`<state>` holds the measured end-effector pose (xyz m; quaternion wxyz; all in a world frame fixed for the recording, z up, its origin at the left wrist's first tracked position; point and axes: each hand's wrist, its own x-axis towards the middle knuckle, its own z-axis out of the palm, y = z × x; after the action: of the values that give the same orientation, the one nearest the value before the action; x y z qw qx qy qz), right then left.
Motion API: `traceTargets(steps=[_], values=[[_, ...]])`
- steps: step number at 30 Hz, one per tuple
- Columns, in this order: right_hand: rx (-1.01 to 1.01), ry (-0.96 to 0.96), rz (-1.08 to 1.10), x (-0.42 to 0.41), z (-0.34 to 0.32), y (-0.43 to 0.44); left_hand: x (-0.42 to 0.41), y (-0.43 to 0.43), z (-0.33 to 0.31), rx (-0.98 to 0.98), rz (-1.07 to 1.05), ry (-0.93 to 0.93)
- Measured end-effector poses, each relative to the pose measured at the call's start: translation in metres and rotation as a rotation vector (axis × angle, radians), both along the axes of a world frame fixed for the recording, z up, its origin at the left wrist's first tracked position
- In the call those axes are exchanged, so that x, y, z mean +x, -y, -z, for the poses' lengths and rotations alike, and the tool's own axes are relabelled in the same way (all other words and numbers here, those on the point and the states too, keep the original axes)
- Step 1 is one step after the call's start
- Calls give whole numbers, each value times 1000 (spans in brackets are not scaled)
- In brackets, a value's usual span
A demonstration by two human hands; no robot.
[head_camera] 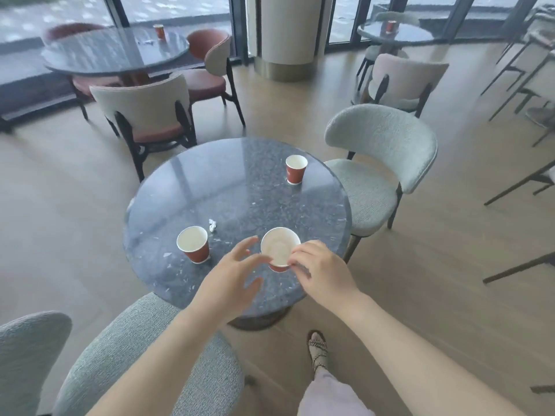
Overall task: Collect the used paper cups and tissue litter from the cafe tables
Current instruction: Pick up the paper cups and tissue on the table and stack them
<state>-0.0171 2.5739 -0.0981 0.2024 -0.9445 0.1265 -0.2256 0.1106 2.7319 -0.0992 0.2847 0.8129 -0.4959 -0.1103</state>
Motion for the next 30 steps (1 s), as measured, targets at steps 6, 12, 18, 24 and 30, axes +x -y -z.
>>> traceTargets(steps=[6,12,18,24,30], values=[[37,-50,-182,78,15,86,41,69,9,43,-216,-8],[28,-100,-322,133,36,147,64,127,31,114,-378,-63],[65,-275,-426,166,68,181,67,151,51,218,-553,-144],[62,-342,-513,199,72,180,86,151,53,269,-648,-131],[43,-386,-519,221,73,172,101,128,52,264,-767,-91]])
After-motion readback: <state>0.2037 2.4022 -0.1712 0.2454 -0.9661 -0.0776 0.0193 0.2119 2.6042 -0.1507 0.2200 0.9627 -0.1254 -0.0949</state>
